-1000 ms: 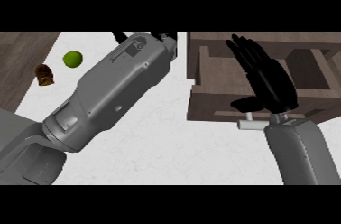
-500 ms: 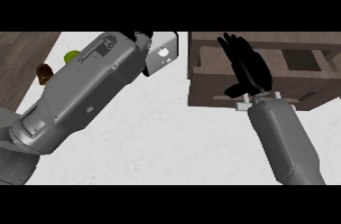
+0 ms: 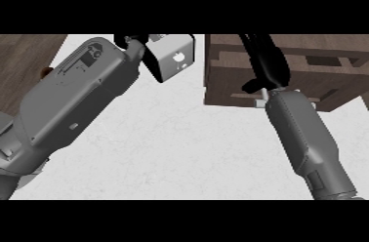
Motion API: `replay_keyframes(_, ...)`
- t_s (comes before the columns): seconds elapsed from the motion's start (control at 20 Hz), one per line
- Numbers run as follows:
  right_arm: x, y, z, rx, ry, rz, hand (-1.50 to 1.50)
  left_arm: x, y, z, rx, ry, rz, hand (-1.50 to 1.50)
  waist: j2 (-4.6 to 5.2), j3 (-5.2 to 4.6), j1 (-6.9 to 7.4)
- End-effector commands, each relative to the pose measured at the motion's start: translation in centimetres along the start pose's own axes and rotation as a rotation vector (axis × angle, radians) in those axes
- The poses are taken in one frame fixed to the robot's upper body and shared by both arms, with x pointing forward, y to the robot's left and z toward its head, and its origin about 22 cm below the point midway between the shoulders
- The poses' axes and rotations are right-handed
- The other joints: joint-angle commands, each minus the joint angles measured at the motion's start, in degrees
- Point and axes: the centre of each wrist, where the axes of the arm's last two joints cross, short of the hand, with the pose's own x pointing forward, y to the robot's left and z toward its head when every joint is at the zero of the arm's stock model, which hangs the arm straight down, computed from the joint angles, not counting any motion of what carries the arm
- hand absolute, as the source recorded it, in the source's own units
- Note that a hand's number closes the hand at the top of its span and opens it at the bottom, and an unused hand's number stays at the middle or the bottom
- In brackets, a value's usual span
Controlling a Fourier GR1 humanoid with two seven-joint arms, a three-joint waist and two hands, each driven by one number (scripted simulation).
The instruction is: Pick up the can, place it into the drawer and close the drawer
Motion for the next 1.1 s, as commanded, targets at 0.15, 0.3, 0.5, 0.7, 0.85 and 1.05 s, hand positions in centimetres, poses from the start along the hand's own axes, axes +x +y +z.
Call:
replay_keyframes(0.15, -0.5, 1.2, -1.2, -0.042, 0.060, 0.003, -1.50, 1.0, 1.4, 0.0, 0.012, -0.016, 0.007, -1.50, 1.61, 0.97, 0.75)
replay_keyframes(0.3, -1.1, 1.5, -1.1, -0.048, 0.073, 0.011, -1.50, 0.0, 1.6, 1.3, -0.002, -0.004, -0.007, -1.50, 1.42, 0.97, 1.34)
replay_keyframes(0.5, -1.8, -0.8, -3.4, -0.083, 0.080, 0.042, -1.50, -0.2, 2.0, 1.7, -0.018, -0.007, 0.013, -1.50, 1.96, 0.96, 2.24)
replay_keyframes(0.7, -1.0, -1.5, -4.6, -0.129, 0.075, 0.053, -1.50, 1.3, 2.3, 1.5, -0.007, -0.007, 0.000, -1.50, 1.90, 0.99, 1.92)
replay_keyframes(0.85, -1.8, -4.0, -6.2, -0.144, 0.101, 0.072, -1.50, 2.1, 2.0, 1.4, -0.016, -0.030, 0.009, -1.50, 2.40, 0.99, 2.51)
replay_keyframes(1.05, -1.8, -5.5, -7.3, -0.155, 0.126, 0.068, -1.50, 1.6, 1.9, 2.7, -0.048, 0.011, 0.022, -1.50, 2.16, 0.99, 3.32)
